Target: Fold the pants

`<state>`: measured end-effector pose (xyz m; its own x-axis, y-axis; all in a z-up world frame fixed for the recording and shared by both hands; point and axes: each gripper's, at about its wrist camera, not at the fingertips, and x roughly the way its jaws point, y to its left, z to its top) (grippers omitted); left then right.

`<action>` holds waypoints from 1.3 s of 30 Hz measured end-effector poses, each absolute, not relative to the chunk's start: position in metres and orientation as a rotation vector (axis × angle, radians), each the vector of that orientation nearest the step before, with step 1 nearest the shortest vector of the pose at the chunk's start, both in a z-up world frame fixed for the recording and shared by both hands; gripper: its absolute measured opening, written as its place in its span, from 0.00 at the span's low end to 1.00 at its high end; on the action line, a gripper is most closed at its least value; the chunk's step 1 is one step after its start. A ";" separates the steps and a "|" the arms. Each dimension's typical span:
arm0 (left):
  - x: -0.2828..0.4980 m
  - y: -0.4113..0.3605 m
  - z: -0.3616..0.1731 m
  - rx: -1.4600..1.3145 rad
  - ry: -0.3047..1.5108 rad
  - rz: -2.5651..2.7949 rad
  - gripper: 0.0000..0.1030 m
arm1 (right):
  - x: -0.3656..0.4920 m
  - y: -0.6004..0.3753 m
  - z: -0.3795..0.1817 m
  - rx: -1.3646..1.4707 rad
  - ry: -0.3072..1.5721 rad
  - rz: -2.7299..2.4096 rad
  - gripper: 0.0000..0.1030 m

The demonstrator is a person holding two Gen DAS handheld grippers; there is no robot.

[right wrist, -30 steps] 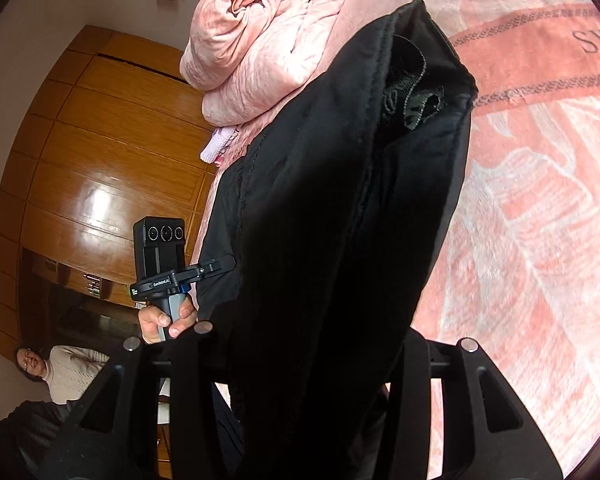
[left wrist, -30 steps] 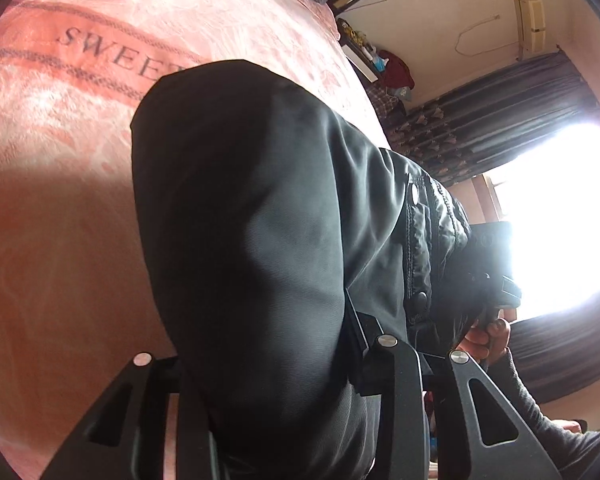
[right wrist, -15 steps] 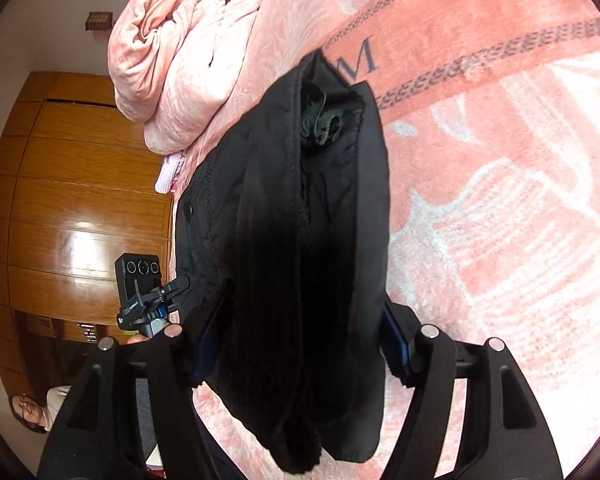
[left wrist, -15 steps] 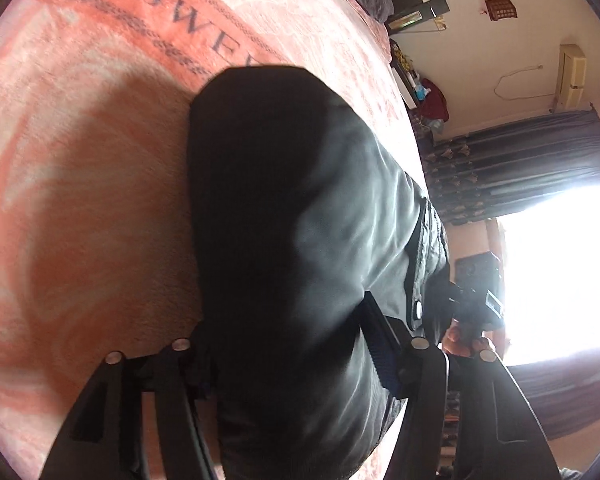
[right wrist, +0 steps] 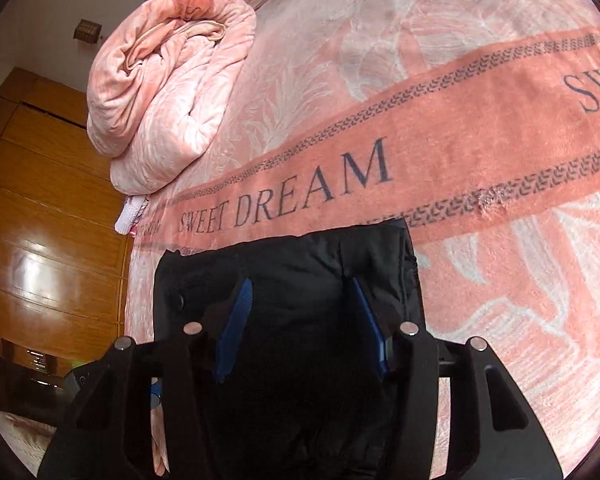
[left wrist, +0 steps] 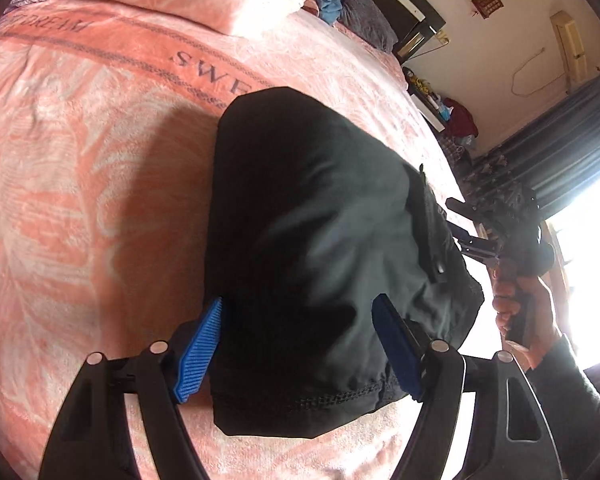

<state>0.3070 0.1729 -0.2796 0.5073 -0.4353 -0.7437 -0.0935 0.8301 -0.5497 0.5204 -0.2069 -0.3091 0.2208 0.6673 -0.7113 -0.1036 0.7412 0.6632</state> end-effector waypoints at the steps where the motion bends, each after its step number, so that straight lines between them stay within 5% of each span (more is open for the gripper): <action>1: 0.309 0.170 -0.281 -0.582 1.037 -0.221 0.73 | 0.515 -0.216 -0.310 0.568 1.239 0.571 0.46; 8: 0.304 0.175 -0.291 -0.622 1.050 -0.218 0.81 | 0.426 -0.245 -0.249 0.562 1.068 0.676 0.55; 16: 0.299 0.165 -0.297 -0.606 1.067 -0.172 0.84 | 0.383 -0.250 -0.296 0.568 1.173 0.604 0.51; 20: 0.266 0.163 -0.262 -0.522 1.023 -0.123 0.87 | 0.346 -0.250 -0.250 0.533 1.079 0.589 0.79; 22: 0.241 0.157 -0.241 -0.438 1.001 -0.069 0.96 | 0.311 -0.250 -0.226 0.463 1.035 0.561 0.91; 39: 0.012 0.056 -0.072 -0.062 0.745 0.147 0.96 | 0.051 -0.255 -0.093 0.072 0.872 0.245 0.97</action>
